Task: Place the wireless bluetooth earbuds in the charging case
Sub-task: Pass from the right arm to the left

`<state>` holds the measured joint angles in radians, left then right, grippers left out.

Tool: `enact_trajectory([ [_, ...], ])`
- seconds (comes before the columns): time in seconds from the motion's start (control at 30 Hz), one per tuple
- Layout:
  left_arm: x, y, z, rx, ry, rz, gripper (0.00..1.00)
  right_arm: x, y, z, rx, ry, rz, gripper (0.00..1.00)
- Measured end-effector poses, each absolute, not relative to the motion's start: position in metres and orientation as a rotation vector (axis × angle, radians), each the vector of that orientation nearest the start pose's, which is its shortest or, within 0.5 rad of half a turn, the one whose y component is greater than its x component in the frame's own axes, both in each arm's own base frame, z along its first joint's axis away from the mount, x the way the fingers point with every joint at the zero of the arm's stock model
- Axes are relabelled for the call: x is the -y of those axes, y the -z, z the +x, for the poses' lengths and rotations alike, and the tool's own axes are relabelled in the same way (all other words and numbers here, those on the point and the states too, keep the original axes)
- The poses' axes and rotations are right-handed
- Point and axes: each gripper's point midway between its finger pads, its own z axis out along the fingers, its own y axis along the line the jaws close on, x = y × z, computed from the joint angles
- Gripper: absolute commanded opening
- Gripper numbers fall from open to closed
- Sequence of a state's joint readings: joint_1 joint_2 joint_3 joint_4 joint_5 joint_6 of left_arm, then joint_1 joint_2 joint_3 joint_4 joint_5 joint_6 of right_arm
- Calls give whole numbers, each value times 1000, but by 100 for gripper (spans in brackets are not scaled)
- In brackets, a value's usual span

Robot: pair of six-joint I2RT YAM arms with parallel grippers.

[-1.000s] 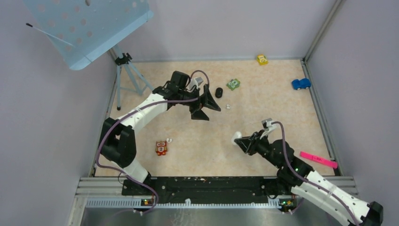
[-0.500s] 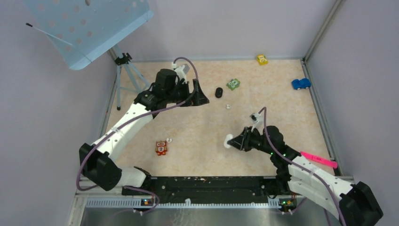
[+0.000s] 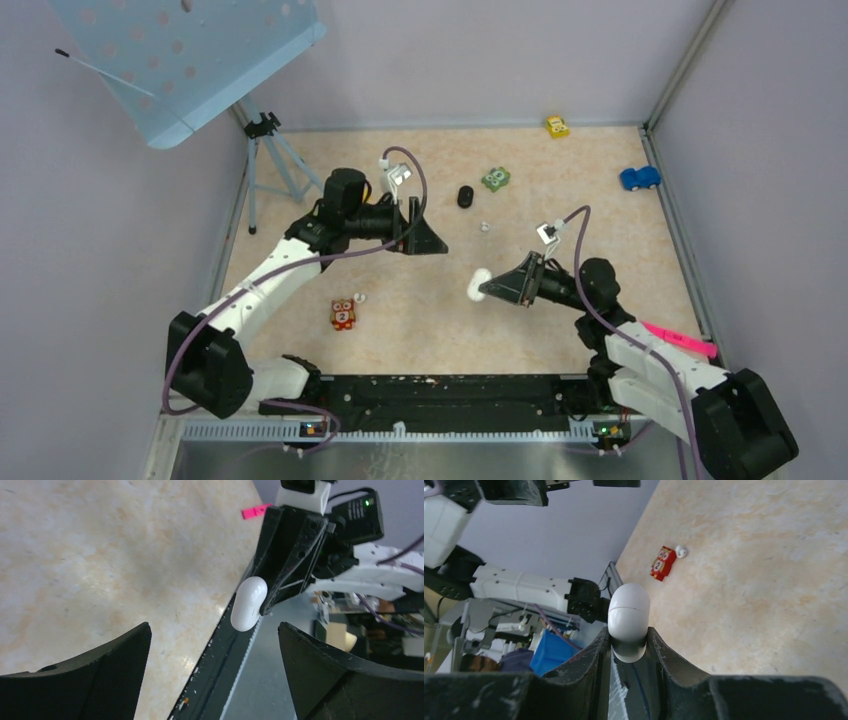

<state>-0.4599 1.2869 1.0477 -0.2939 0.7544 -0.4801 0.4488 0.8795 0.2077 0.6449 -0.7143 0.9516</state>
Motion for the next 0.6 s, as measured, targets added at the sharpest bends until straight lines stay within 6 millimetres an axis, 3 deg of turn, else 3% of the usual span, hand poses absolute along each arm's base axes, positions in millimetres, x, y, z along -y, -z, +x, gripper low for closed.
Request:
enact_trajectory([
  [0.2,282,-223,213,-2189,1591,502,96,-248,-198,163,-1799,-1737,-259,0],
  [0.4,294,-242,196,-2112,1747,575,84,-254,-209,161,-1778,-1810,-305,0],
  [0.6,315,-245,166,-2089,1834,671,74,-260,-219,163,-1736,-1912,-311,0],
])
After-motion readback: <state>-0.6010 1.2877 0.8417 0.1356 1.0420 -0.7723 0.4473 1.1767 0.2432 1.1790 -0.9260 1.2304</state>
